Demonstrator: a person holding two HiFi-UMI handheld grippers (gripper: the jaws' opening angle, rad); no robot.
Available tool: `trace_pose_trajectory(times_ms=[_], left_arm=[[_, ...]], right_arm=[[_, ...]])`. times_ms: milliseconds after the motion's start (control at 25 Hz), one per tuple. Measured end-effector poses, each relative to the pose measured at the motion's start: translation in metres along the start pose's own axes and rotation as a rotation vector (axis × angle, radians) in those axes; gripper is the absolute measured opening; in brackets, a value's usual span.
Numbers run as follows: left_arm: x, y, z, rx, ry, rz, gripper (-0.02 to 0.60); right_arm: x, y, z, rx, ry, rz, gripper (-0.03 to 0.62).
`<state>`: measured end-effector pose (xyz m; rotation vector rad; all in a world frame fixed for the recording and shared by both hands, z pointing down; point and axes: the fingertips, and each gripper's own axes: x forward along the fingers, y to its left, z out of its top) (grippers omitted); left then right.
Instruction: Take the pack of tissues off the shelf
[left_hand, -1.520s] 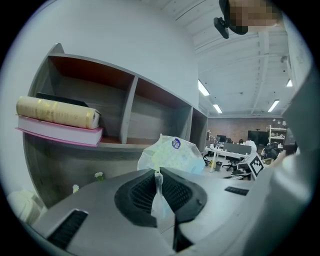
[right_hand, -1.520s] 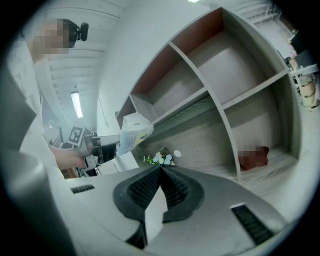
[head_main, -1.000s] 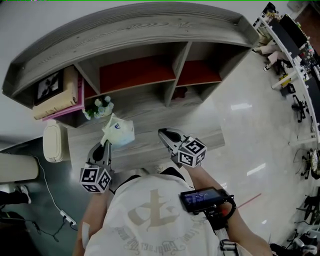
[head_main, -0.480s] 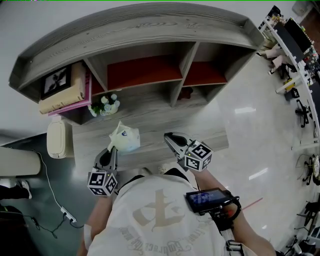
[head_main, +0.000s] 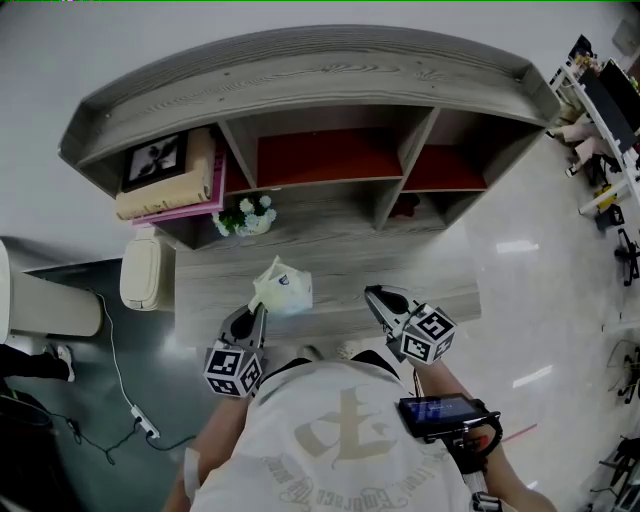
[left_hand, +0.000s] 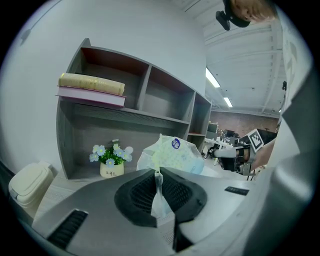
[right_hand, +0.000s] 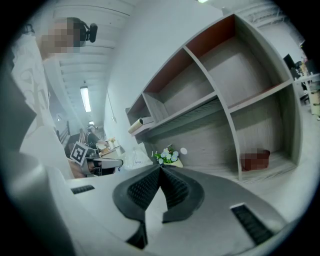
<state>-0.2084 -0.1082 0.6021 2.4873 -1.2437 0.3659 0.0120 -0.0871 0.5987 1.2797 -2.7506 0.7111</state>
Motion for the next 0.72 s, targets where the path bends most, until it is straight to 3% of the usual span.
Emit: trace_pose_trajectory(times_ms=[720], left_arm=[[-0.002, -0.006, -0.009, -0.027, 0.015, 0.017, 0.008]], right_arm=[[0.0, 0.0, -0.002, 0.012, 0.016, 0.016, 0.003]])
